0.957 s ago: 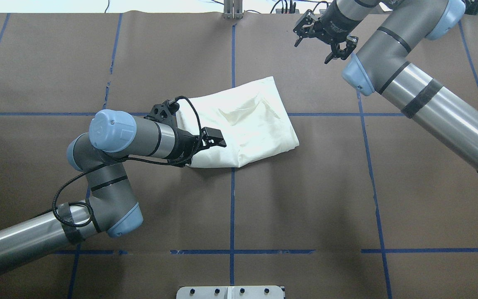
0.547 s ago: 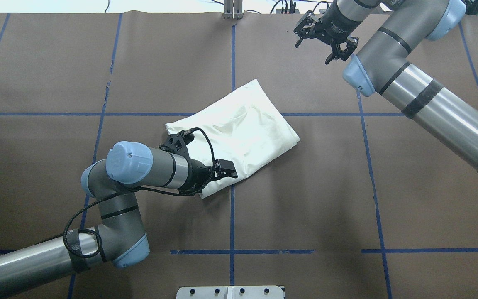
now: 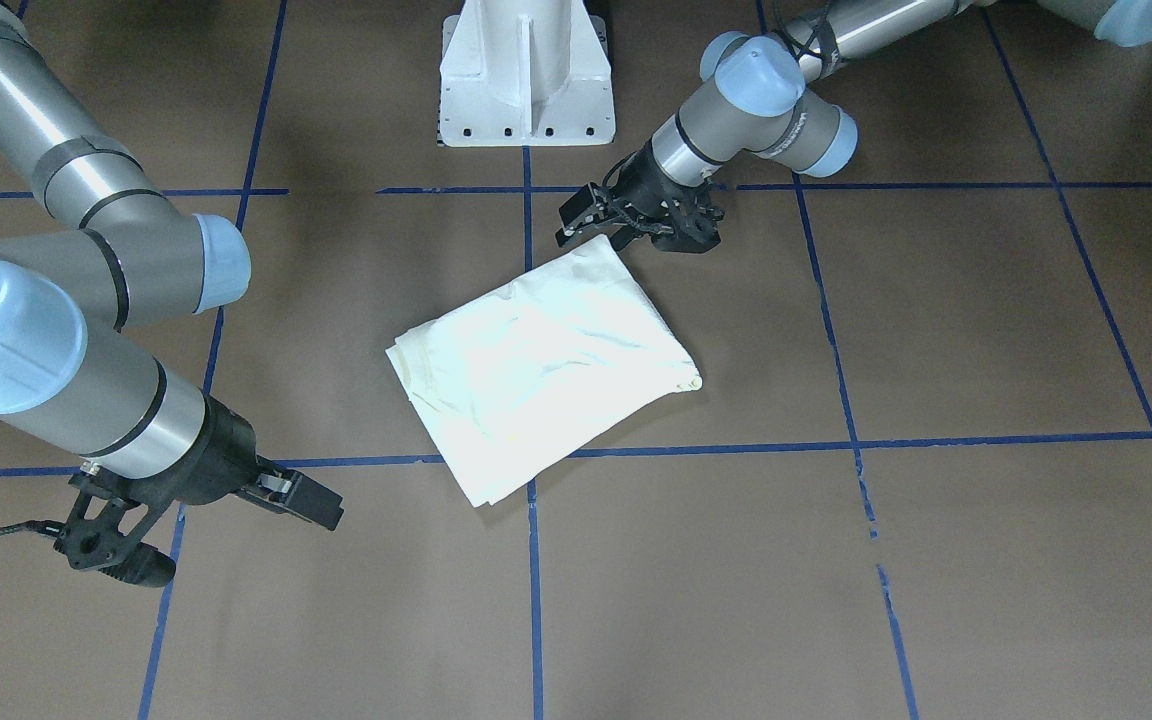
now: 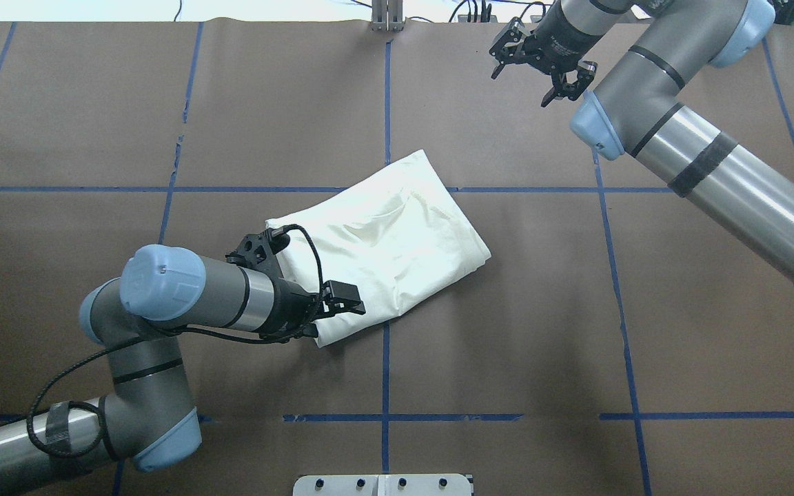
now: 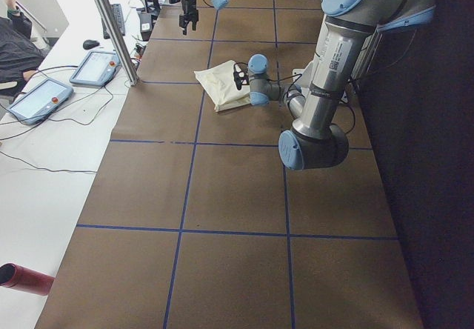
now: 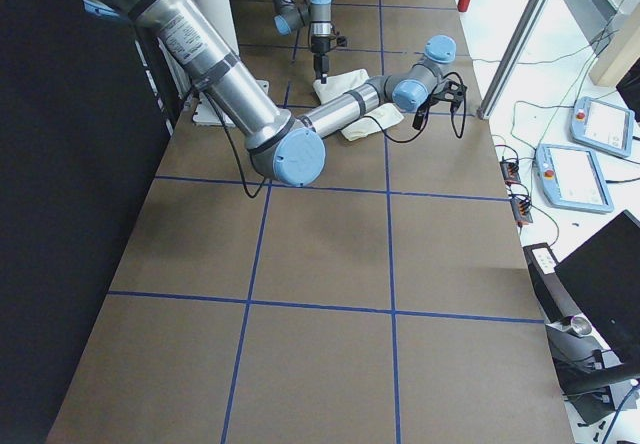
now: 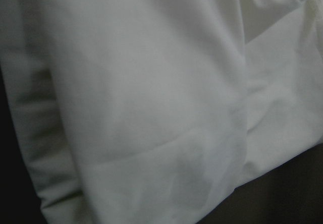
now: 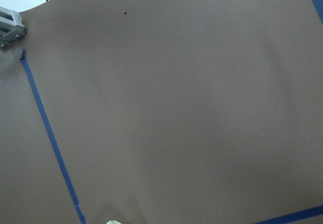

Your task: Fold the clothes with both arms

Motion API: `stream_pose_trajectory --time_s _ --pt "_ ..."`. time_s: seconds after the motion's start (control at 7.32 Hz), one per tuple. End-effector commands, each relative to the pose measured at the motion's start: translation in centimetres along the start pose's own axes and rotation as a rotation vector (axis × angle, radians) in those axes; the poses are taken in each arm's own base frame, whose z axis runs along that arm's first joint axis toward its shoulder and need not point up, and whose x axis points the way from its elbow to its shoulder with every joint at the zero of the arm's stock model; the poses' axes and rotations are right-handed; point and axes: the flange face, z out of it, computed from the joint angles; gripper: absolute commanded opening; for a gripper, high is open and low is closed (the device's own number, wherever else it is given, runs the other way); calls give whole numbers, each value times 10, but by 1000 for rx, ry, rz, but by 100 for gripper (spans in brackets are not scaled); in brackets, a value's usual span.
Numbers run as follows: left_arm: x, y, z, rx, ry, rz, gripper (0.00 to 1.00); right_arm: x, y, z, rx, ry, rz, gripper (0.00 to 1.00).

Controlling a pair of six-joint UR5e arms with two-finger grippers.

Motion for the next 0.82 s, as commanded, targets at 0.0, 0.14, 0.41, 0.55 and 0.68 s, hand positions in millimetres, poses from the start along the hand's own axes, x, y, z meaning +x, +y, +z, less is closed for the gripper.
stream_pose_trajectory --time_s 0.0,0.14,0.41,0.55,0.68 --pt "-10 -15 -46 36 -58 61 100 10 -9 -6 11 1 -11 100" --pt "3 -33 -81 93 -107 96 100 34 -19 -18 30 2 -51 100" --pt "8 -84 -145 194 -251 262 100 128 -58 -54 75 37 -215 100" --pt "-2 -127 -181 254 -322 368 100 190 -86 -79 75 56 -306 100" --pt "-26 -169 -225 294 -422 503 100 266 -101 -87 56 93 -415 100"
